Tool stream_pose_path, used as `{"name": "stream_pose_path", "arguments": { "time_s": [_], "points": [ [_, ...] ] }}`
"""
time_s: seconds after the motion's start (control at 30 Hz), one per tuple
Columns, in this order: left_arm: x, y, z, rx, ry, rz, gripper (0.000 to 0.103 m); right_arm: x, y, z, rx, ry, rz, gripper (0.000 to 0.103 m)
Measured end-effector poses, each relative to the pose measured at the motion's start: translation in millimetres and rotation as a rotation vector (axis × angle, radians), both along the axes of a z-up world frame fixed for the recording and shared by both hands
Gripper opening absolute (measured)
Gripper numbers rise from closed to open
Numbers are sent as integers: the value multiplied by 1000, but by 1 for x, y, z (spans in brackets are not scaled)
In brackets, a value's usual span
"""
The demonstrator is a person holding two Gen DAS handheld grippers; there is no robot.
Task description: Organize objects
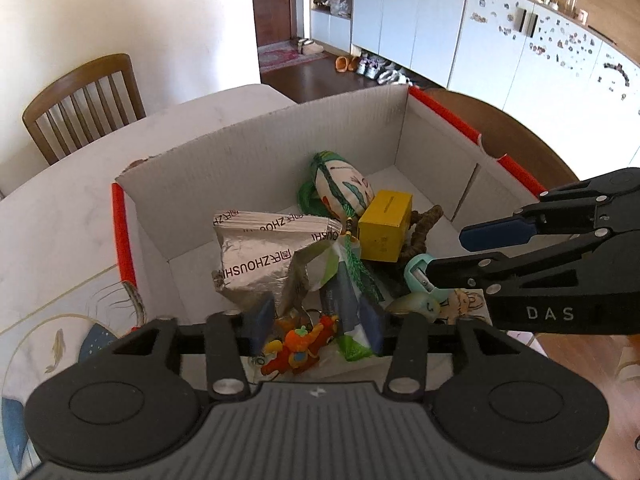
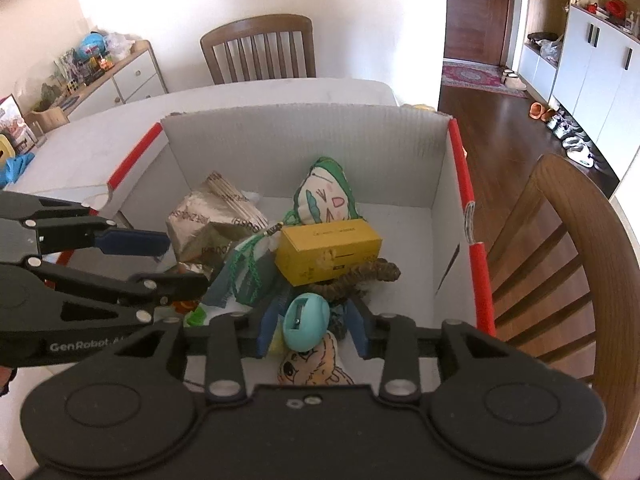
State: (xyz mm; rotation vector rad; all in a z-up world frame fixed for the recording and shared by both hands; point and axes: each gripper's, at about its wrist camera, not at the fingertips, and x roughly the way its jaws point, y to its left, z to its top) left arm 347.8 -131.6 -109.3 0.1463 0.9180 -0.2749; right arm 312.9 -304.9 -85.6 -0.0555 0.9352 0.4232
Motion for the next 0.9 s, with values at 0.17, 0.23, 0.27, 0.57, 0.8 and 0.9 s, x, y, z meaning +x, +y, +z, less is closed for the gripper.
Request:
{"name": "stream_pose_path", "arguments": {
  "time_s": [0.17, 0.23, 0.27, 0.57, 0.8, 0.9],
  "points": [
    [-10, 4, 12, -15, -30, 8, 58, -6, -2, 12, 28, -18, -13, 41],
    [-14, 6, 17, -20, -43, 5, 58, -9, -2, 19, 38, -32, -14, 42],
    [-17, 6, 21, -21, -51, 4, 58, -12, -1, 22, 41, -40, -16, 43],
    [-45, 24, 54, -60, -137, 5, 63, -40, 8, 53, 84, -112, -25, 45],
    [-69, 43, 77, -100, -186, 1, 70, -61, 18, 70, 108, -153, -45, 52],
    [-80, 50, 85, -100, -210, -2, 72, -70, 21, 76, 123, -175, -62, 62]
  ]
}}
